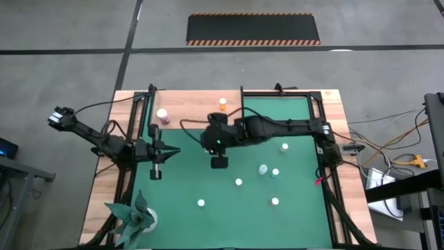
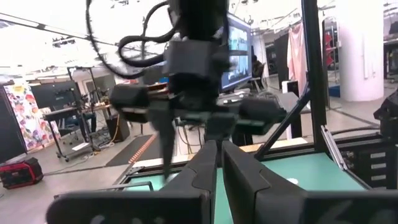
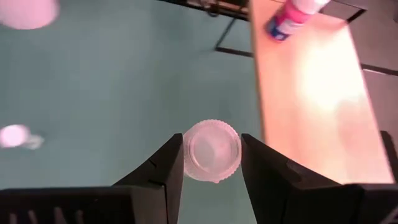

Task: Pick and place medicine bottles onto shelf by color
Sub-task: Put the left white pill bottle on the shelf

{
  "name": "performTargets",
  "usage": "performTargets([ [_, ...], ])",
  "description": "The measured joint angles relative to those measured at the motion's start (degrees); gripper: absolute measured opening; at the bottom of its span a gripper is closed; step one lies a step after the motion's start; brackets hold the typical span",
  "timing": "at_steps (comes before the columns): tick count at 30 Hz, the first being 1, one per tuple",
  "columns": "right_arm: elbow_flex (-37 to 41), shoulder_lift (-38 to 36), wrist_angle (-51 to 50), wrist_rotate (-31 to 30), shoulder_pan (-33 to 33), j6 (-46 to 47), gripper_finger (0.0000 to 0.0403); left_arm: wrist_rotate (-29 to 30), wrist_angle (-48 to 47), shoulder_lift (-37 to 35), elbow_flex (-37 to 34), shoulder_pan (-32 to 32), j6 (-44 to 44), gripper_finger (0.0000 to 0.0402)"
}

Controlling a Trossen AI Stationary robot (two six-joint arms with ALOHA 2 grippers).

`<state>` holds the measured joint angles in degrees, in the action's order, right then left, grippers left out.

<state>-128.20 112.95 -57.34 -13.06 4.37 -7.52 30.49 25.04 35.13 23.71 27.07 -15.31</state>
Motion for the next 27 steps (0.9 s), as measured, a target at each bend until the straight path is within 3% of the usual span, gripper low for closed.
performTargets([
  [9,-6.3,6.5,3.3,0.1,-6.7,-2.6,0.0127,0.0,0.0,-2.0,-0.7,0.0,1.4,0.0008],
  [21,-6.6,11.2,9.1,0.6,-11.0,-1.1,0.0128,-0.1,0.0,-2.3,-0.7,0.0,1.4,0.0008],
  [27,-6.6,11.8,13.7,0.4,-11.9,4.0,0.0128,-0.1,0.0,-2.3,-0.7,-0.1,1.2,0.0008],
])
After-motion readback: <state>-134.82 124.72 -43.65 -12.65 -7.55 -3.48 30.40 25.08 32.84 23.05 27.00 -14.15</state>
